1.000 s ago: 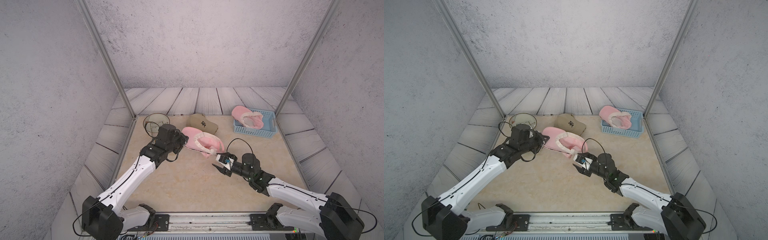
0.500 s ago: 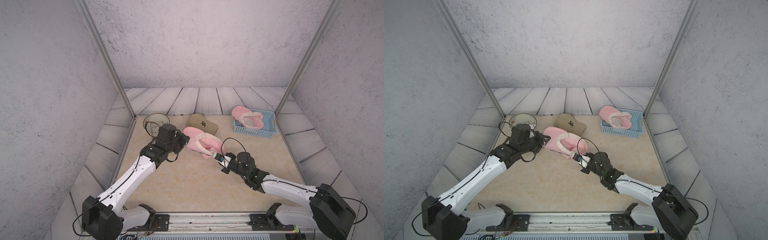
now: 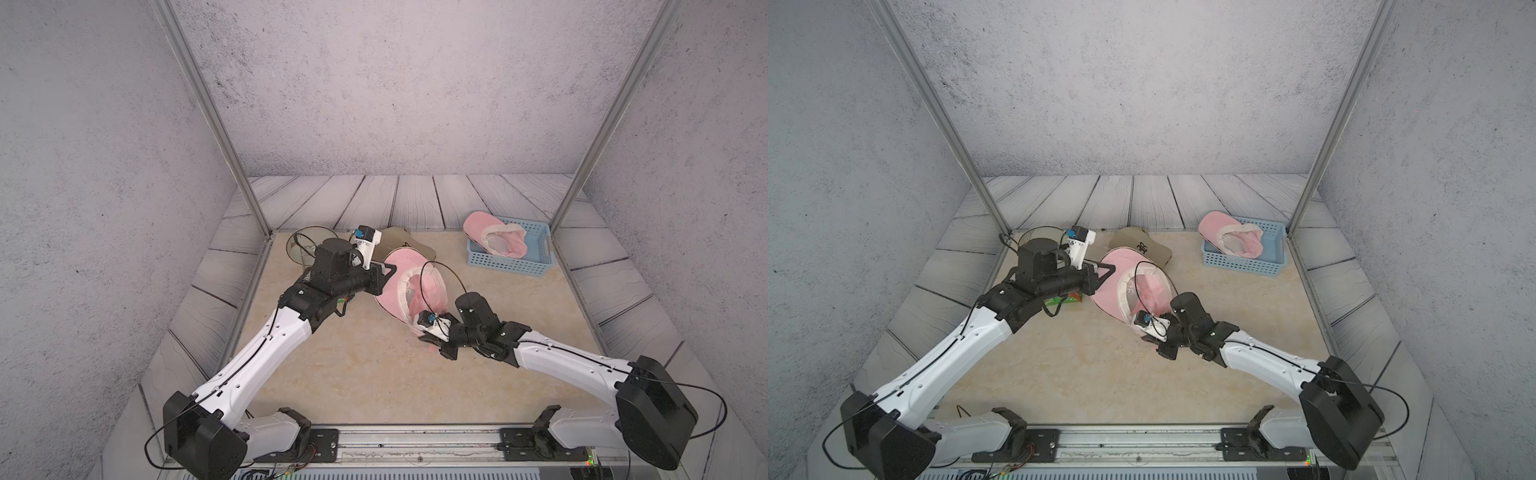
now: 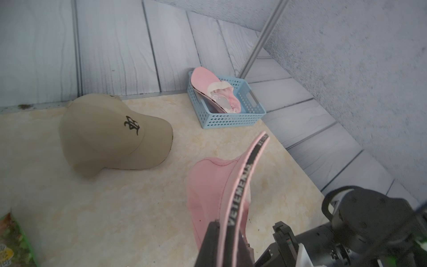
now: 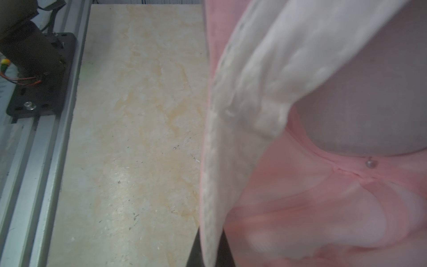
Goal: Turn the baseball cap inside out
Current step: Turn over the baseball cap.
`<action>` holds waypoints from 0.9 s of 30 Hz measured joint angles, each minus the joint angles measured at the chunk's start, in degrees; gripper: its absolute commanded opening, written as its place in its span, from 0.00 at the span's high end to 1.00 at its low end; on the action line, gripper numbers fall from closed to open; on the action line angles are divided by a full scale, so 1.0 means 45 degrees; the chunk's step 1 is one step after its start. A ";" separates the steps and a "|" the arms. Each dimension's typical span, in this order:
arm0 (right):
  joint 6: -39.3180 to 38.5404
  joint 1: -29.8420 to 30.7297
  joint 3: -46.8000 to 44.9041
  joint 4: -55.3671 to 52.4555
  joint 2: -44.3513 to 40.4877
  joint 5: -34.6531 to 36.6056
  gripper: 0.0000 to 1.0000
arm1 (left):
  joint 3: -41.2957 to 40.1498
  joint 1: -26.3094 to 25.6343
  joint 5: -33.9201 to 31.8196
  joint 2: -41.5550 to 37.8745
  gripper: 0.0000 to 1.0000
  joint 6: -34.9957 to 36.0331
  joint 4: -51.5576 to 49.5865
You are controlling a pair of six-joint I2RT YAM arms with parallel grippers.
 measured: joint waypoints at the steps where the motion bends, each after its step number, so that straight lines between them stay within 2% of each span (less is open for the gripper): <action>1: 0.0068 0.0010 0.0039 -0.0136 0.0010 -0.0102 0.96 | 0.0005 -0.0010 0.0189 0.0000 1.00 0.0476 -0.0078; 3: 0.0262 0.0010 0.0121 -0.0389 0.0010 -0.0219 0.87 | 0.0005 -0.0010 0.0408 0.0000 1.00 0.1234 -0.0219; 5: 0.0563 0.0000 0.0189 -0.0622 -0.0010 -0.0199 0.65 | 0.0005 -0.0005 0.0573 -0.0005 1.00 0.1836 -0.0277; 7: 0.0763 0.0000 0.0170 -0.0782 -0.0097 -0.0151 0.54 | 0.0005 0.0024 0.0787 -0.0015 1.00 0.2181 -0.0170; 10: 0.1078 0.0000 0.0024 -0.0850 -0.0690 -0.0015 0.47 | -0.0029 0.0034 0.1146 -0.0029 1.00 0.2249 0.0151; 13: 0.1496 0.0005 -0.0058 -0.0680 -0.1841 0.0282 0.44 | -0.0238 0.0039 0.1370 -0.0053 1.00 0.1948 0.0578; 19: 0.3152 0.0000 -0.0058 0.1166 -0.2856 0.1807 0.47 | -0.0427 0.0053 0.1885 0.0359 1.00 0.0665 0.0923; 21: 0.3502 0.0005 -0.0063 0.1749 -0.2832 0.2307 0.58 | -0.0437 0.0053 0.2205 0.0583 1.00 0.0180 0.1083; 24: 0.4007 0.0005 -0.0053 0.2584 -0.2633 0.3191 0.83 | -0.0559 0.0053 0.2846 0.0831 1.00 -0.0680 0.1588; 27: 0.4473 0.0005 -0.0029 0.3133 -0.2176 0.4051 0.95 | -0.0656 0.0053 0.3453 0.0918 1.00 -0.1486 0.1962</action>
